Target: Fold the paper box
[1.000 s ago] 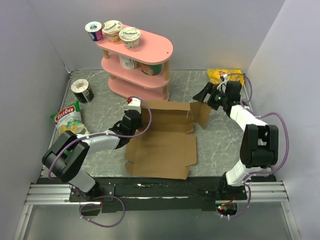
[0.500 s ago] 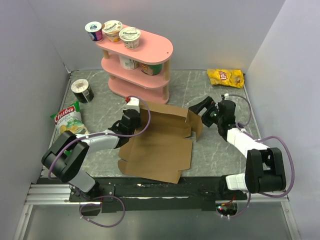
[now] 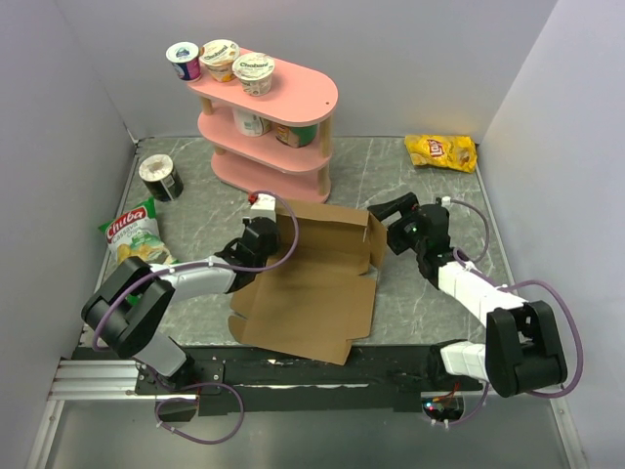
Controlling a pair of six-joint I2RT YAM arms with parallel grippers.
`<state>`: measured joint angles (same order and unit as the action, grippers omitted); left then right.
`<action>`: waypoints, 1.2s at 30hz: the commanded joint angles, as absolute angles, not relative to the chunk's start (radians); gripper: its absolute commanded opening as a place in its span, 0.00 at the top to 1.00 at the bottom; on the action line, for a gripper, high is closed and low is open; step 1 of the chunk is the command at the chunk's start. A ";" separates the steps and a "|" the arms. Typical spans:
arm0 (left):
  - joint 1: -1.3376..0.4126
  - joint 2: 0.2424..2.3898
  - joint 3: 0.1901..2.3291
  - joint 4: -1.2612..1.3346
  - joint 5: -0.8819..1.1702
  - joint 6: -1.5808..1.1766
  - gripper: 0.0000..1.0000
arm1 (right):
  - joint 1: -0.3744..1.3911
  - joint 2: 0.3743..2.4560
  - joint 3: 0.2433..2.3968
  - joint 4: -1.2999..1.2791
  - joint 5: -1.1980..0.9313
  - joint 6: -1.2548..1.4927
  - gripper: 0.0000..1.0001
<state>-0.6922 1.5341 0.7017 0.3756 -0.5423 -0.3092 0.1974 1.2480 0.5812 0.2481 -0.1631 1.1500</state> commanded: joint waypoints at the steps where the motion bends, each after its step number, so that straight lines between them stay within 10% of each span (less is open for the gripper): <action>1: -0.744 1.554 0.730 0.357 -0.502 -0.304 0.88 | 0.244 1.207 0.558 0.252 -0.179 1.209 0.01; 36: -0.744 1.592 0.753 0.321 -0.592 -0.264 0.87 | 0.316 1.077 0.626 0.161 0.089 1.136 0.00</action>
<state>-0.7464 1.5688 0.7242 0.3817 -0.6262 -0.3092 0.2905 1.1564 0.5621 0.1452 0.0910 1.3388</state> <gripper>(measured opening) 0.133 0.994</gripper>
